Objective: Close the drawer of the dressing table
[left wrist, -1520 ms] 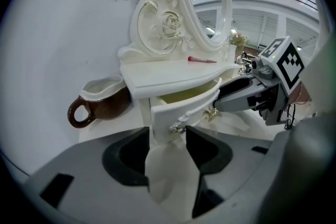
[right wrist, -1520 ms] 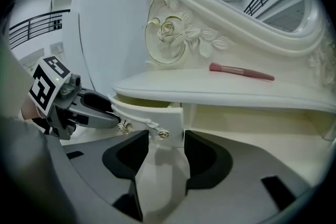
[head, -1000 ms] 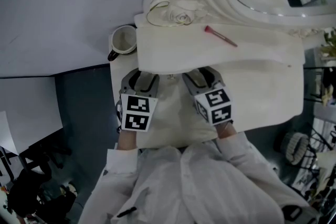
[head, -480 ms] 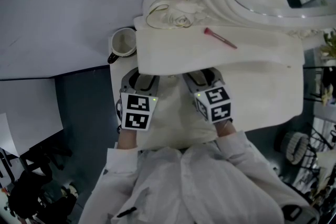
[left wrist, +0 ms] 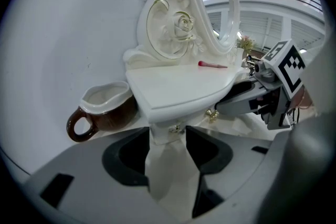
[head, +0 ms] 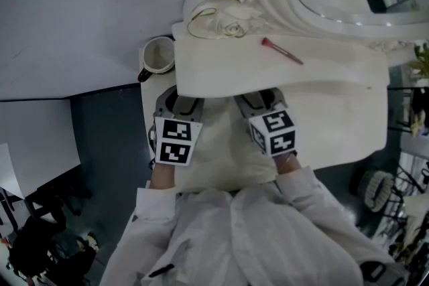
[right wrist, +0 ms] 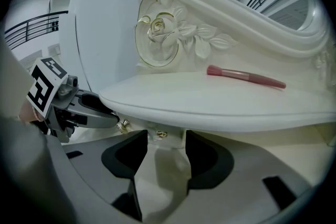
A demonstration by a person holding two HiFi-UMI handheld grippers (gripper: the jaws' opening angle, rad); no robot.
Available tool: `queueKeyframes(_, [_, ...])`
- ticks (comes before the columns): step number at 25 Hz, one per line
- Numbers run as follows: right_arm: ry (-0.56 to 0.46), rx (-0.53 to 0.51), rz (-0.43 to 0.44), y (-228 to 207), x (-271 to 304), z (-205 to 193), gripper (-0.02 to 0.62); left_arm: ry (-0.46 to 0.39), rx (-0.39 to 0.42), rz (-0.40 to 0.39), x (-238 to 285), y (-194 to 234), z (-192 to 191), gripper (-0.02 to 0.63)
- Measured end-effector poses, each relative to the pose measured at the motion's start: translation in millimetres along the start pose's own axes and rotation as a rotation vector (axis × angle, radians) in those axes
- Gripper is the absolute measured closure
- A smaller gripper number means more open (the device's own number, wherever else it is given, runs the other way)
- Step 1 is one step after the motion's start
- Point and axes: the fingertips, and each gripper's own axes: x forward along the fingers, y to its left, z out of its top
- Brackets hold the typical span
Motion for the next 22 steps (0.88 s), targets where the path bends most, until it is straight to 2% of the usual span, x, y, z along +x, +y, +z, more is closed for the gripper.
queueKeyframes(14, [-0.036, 0.005, -0.006, -0.3, -8.0, 4.1, 0.391, -0.027, -0.007, -0.007, -8.6, -3.8, 1.1, 0.407])
queueKeyframes(22, [-0.047, 0.042, 0.076, 27.0, -22.8, 2.3, 0.391, -0.038, -0.008, -0.058, -29.8, -21.4, -3.0, 0.407])
